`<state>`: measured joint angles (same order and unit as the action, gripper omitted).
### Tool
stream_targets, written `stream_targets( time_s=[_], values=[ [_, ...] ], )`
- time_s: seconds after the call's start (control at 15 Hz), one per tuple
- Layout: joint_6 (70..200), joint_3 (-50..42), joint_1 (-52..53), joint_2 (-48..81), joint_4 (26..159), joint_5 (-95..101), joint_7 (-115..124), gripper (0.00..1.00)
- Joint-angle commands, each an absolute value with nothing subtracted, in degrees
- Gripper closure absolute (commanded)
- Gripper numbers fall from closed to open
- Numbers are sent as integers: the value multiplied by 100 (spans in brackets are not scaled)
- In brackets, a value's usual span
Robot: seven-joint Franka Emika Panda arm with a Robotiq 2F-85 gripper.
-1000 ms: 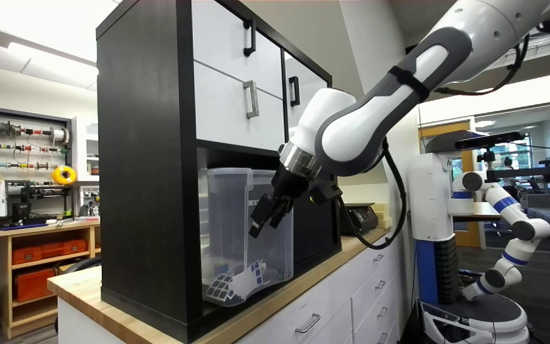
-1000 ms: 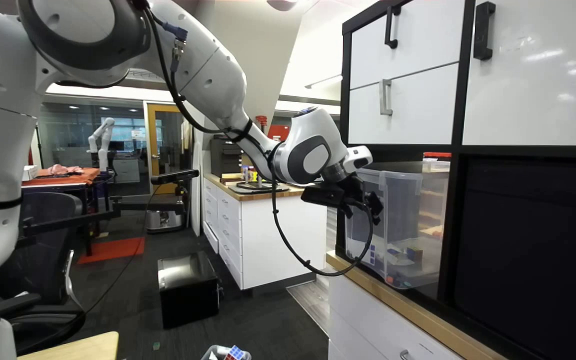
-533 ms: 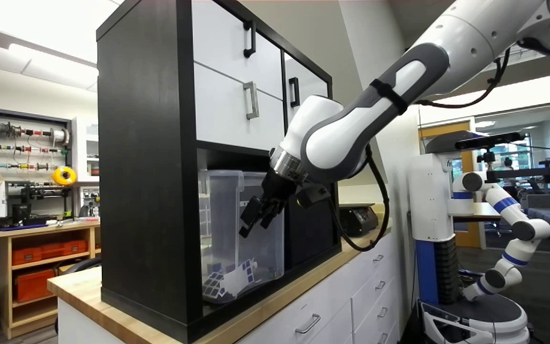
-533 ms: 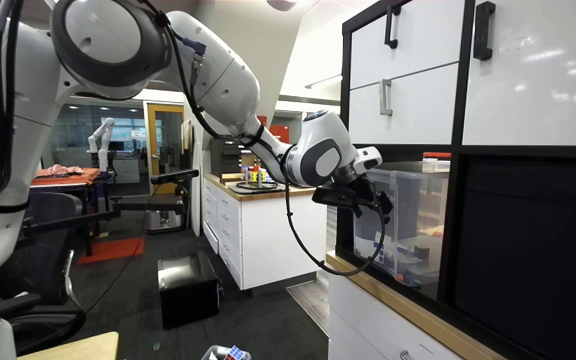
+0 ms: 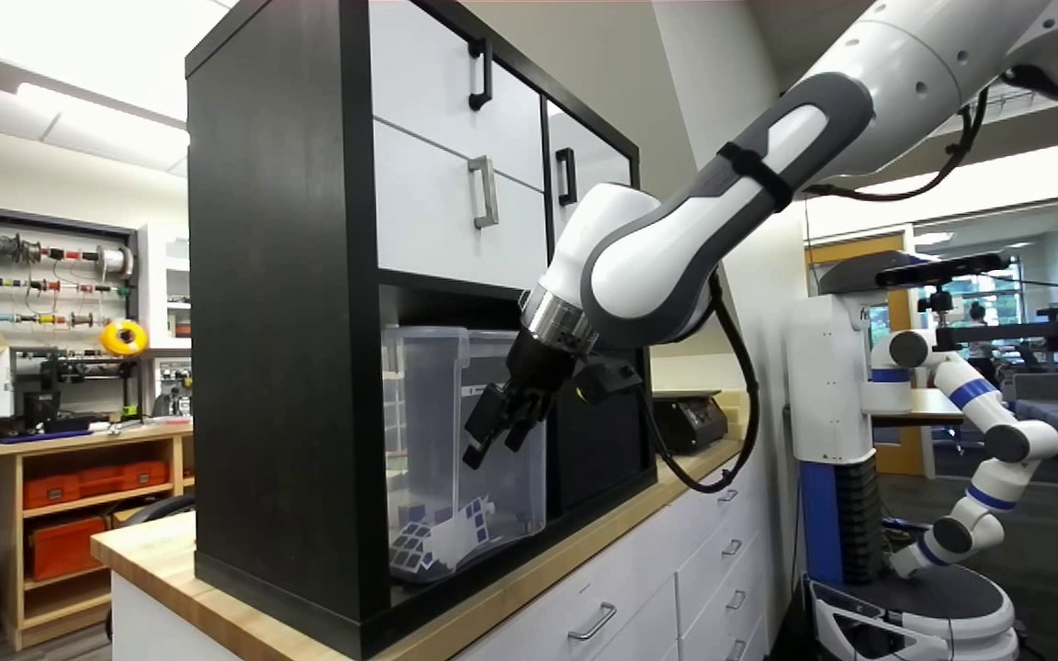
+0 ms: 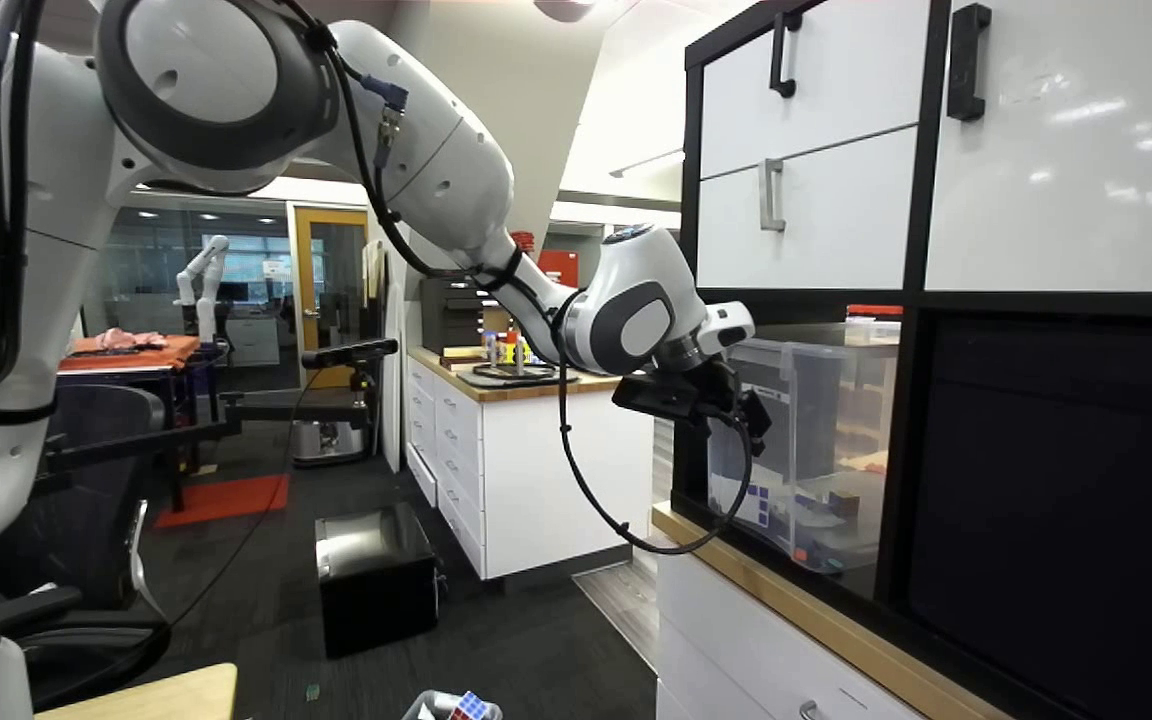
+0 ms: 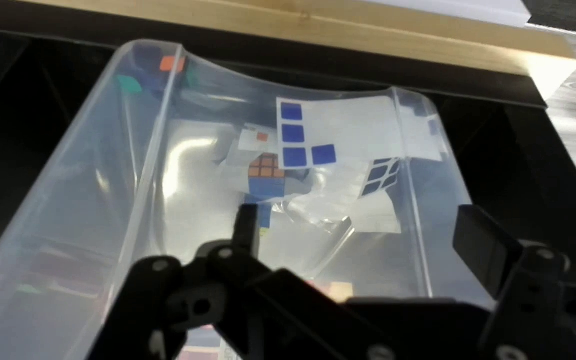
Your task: Push the clear storage bin backwards
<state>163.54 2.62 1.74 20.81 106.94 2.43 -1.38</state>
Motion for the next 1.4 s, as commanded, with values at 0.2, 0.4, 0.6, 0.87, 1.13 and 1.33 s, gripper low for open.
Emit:
stream_targets(
  time_s=[0.2,0.4,0.6,0.87,1.13,1.33],
  values=[
    [15433,174,275,983,11809,331,4,0],
    [14967,135,320,513,12207,518,142,0],
    [14395,176,301,32,12557,632,249,0],
    [13744,246,252,-500,12977,609,283,0],
    [13434,265,228,-887,13368,508,244,0],
    [13570,261,227,-650,13219,486,101,0]
  ],
)
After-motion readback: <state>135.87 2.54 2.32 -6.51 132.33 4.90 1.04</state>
